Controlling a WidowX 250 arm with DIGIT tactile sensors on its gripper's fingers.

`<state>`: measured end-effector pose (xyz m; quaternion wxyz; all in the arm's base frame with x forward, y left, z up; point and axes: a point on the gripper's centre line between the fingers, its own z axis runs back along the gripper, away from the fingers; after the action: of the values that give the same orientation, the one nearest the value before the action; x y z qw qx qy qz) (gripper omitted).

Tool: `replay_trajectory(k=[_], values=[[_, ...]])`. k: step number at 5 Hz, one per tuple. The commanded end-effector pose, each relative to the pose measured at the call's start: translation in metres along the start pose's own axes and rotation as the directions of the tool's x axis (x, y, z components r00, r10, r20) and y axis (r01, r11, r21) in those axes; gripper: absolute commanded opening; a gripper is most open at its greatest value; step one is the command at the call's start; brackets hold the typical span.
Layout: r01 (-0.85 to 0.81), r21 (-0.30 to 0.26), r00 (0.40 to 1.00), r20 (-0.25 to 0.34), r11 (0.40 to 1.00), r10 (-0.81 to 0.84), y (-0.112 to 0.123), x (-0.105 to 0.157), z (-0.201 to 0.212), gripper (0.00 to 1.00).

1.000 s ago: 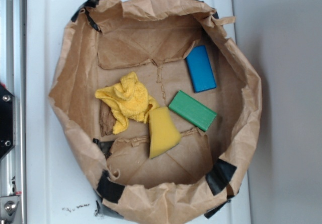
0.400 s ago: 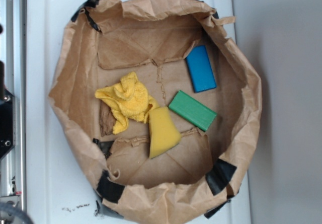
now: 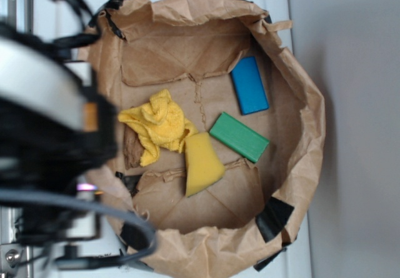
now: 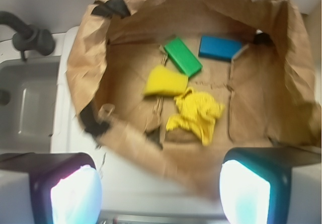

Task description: Grab the yellow cloth.

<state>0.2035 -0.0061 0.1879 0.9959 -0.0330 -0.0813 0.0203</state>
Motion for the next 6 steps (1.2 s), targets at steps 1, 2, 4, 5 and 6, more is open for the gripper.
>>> replay_trajectory(k=[1, 2, 4, 5, 6], values=[[-0.038, 0.09, 0.999, 0.014, 0.995, 0.037, 0.01, 0.028, -0.015, 1.0], [-0.038, 0.09, 0.999, 0.014, 0.995, 0.037, 0.01, 0.028, -0.015, 1.0], [-0.038, 0.09, 0.999, 0.014, 0.995, 0.037, 0.01, 0.028, -0.015, 1.0], [-0.049, 0.127, 0.999, 0.028, 0.991, 0.046, 0.022, 0.039, -0.046, 1.0], [-0.072, 0.185, 0.997, 0.051, 0.98, 0.064, 0.037, 0.046, -0.079, 1.0]])
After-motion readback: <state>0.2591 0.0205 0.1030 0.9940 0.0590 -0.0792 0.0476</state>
